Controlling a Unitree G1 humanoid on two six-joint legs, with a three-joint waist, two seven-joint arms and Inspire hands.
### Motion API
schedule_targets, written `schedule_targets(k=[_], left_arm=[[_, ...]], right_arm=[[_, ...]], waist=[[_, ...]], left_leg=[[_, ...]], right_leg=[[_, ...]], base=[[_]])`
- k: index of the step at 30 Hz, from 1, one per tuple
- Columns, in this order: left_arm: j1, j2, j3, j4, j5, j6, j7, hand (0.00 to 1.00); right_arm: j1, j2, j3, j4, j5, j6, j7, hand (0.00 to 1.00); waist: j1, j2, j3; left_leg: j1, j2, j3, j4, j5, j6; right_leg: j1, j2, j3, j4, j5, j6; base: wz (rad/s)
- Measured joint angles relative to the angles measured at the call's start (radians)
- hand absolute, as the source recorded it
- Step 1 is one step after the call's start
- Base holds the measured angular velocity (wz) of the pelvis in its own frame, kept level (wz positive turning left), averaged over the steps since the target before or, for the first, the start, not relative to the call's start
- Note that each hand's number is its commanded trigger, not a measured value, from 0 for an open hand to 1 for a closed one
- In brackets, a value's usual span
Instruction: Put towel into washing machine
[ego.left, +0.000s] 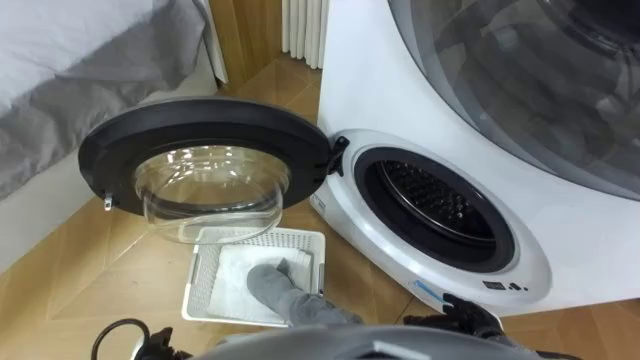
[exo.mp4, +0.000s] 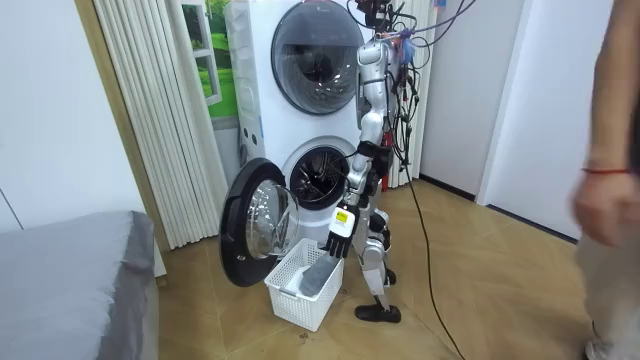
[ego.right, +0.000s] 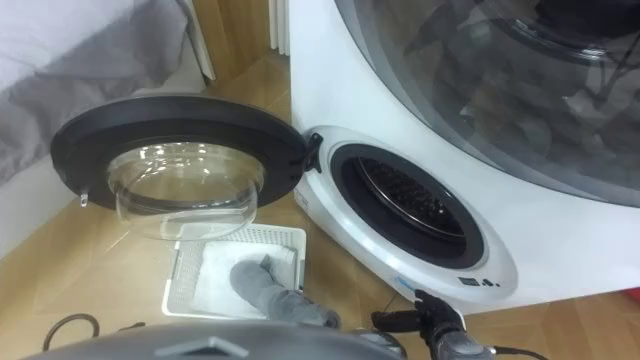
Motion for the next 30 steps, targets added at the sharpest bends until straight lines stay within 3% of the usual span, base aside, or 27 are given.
schedule_targets(k=[11,19,23,30], left_arm=[[-0.014,0.0,-0.003,0.0,0.079,-0.003,-0.002,0.0],[-0.045,0.003,-0.021,-0.001,0.085,-0.042,-0.002,0.0],[-0.083,0.012,-0.061,0.0,0.085,-0.054,0.017,0.0],[-0.207,0.009,-0.122,0.002,0.109,-0.149,0.064,0.0]], right_arm=[[-0.002,0.0,0.001,0.002,0.015,-0.013,0.012,0.0],[-0.018,-0.001,0.003,0.003,0.013,-0.024,0.023,0.0],[-0.056,-0.004,0.05,0.016,0.014,-0.029,0.027,0.0],[-0.141,-0.004,0.071,0.074,-0.012,-0.048,0.033,0.0]], waist=[[-0.002,-0.001,-0.001],[-0.009,0.004,-0.0033],[-0.022,0.008,-0.0013],[-0.025,0.018,0.0045]], left_leg=[[-0.016,0.001,0.017,0.001,0.0,0.0],[-0.057,0.001,0.017,0.007,0.0,0.0],[-0.101,0.002,0.02,0.017,0.001,0.001],[-0.185,0.0,0.029,0.025,0.012,0.006]], right_leg=[[-0.02,0.001,0.012,0.001,0.0,-0.001],[-0.069,0.0,0.017,0.017,0.001,-0.001],[-0.113,-0.001,0.025,0.023,0.008,-0.005],[-0.218,-0.004,0.037,0.048,0.02,-0.011]], base=[[-0.03],[-0.01],[-0.07],[-0.07]])
